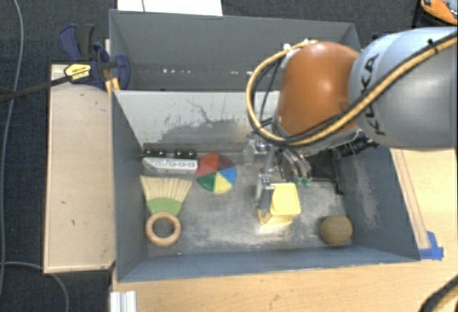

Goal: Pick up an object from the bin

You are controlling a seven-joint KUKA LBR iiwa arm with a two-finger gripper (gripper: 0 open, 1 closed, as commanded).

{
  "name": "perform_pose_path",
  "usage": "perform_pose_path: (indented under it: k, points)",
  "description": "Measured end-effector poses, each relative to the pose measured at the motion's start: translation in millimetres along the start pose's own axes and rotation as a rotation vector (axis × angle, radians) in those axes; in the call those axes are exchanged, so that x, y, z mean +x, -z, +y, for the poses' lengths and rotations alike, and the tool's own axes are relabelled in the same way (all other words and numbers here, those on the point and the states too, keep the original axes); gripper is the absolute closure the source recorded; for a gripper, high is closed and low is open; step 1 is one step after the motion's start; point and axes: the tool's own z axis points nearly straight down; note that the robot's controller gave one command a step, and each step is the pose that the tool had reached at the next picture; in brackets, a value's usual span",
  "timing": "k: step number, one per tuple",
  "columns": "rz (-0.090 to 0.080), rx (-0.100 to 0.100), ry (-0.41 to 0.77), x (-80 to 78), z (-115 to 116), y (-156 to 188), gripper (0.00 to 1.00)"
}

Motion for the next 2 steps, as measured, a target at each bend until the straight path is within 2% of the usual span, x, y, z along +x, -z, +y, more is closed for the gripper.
perform_pose_path:
  k: [1,2]
  points:
    - [-0.008,-0.001,-0.002,-1.7,0,5,0.00]
    - [-0.014,-0.003,0.086,2.5,-16,-16,0.00]
